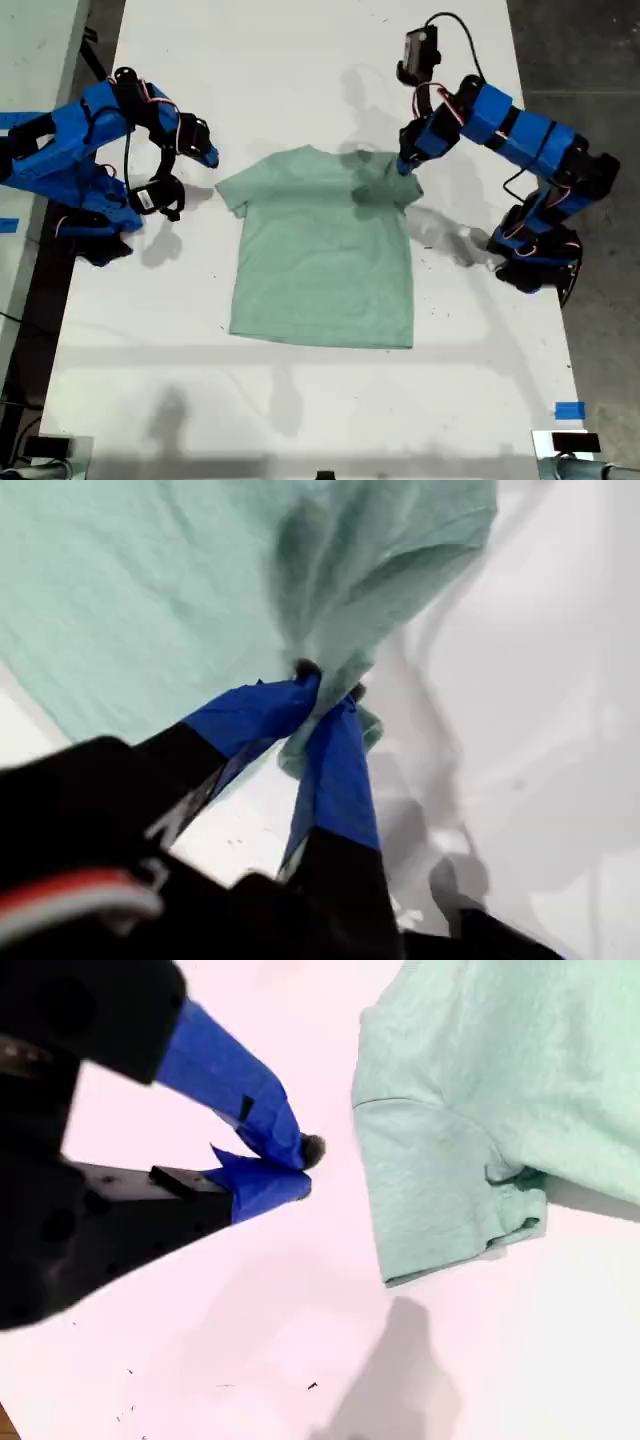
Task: Fold tshirt
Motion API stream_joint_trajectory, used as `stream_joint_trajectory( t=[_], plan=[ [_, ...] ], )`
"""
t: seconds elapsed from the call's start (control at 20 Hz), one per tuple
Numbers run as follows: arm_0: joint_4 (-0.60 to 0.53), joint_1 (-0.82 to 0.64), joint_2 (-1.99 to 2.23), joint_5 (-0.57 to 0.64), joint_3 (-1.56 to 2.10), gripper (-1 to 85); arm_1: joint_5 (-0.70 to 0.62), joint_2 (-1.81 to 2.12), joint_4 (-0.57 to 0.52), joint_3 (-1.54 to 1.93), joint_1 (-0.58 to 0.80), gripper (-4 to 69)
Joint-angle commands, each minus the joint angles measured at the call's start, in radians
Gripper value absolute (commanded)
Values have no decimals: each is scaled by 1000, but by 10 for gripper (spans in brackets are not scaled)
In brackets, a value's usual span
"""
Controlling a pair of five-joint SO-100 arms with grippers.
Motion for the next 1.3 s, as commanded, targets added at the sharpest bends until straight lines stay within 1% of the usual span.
stream_joint_trajectory(
  t=[0.0,0.1,0.25,0.55,0.6,0.65,0.7,0.8,0.9,1.0,1.1,1.25],
  plan=[
    [-15,18,14,2,-6,1,69,-114,-5,-282,-127,-4],
    [-15,21,15,2,-6,1,84,-267,-5,-486,-190,-4],
    [-15,26,26,-2,-2,1,97,-509,-11,-732,-245,-4],
    [-18,29,78,-12,44,1,141,-896,-201,-778,-233,2],
    [-18,29,86,-14,52,1,141,-931,-230,-796,-235,40],
    [-18,28,94,-15,57,3,141,-936,-259,-796,-239,56],
    [-17,26,97,-17,60,4,135,-923,-273,-798,-247,130],
    [-15,26,100,-18,63,10,115,-856,-259,-801,-258,297],
    [-15,21,100,-18,60,17,101,-741,-204,-799,-259,260],
    [-17,14,100,-25,57,46,97,-606,-149,-798,-253,258],
    [-15,12,100,-31,54,71,86,-460,-124,-759,-244,263],
    [-14,12,100,-40,54,84,64,-318,-37,-710,-219,256]
  ],
)
